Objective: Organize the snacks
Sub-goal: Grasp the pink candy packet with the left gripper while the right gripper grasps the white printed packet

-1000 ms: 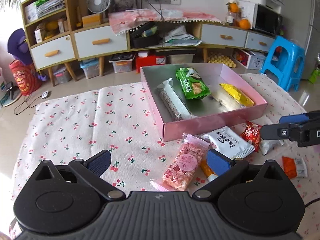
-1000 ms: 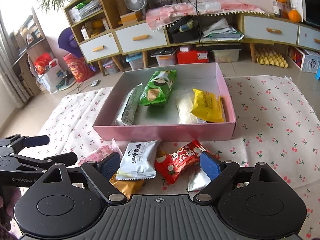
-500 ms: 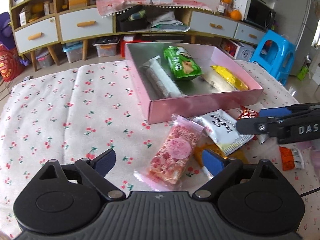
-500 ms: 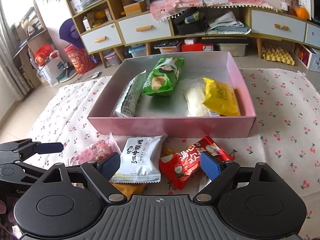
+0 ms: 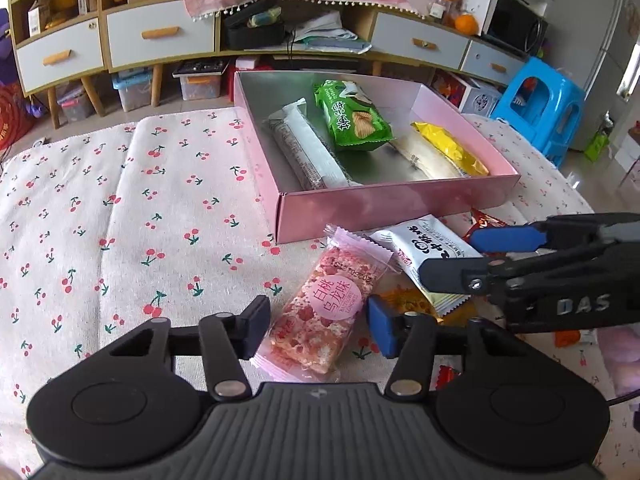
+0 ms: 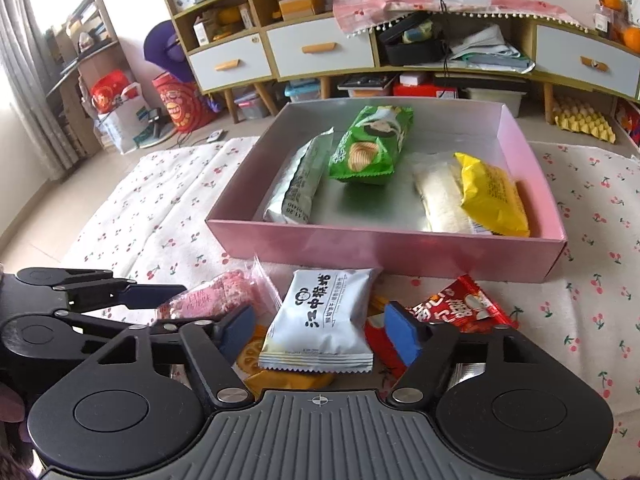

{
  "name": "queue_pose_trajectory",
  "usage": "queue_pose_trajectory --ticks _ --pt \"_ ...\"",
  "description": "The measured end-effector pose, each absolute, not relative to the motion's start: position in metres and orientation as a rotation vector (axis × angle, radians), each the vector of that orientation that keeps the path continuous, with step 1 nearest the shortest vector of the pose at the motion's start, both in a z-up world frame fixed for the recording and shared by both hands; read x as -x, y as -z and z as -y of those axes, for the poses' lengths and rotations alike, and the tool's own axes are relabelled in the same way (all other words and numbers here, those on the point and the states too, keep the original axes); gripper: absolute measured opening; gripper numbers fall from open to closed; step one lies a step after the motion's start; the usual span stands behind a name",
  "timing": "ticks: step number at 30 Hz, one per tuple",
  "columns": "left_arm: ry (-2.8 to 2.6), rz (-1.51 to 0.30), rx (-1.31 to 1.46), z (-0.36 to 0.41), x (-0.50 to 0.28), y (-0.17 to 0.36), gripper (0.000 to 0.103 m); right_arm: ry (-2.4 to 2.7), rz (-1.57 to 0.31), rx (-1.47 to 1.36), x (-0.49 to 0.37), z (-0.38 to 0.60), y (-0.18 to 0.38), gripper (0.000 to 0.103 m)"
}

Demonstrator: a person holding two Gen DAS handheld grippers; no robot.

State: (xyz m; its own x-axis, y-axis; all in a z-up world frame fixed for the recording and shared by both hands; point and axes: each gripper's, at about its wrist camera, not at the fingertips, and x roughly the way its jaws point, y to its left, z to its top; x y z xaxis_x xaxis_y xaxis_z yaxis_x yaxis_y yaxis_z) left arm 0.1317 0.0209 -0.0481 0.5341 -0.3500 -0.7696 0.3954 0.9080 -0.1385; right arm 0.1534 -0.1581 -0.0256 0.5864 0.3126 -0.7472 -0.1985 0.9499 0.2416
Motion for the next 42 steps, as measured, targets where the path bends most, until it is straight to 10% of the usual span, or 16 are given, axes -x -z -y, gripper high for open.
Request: queue_pose_trajectory --ticks 42 --pt "0.344 -0.990 0.051 -0.039 -0.140 0.044 0.042 -0.237 -0.939 -0.071 -0.160 0.134 0.031 0.058"
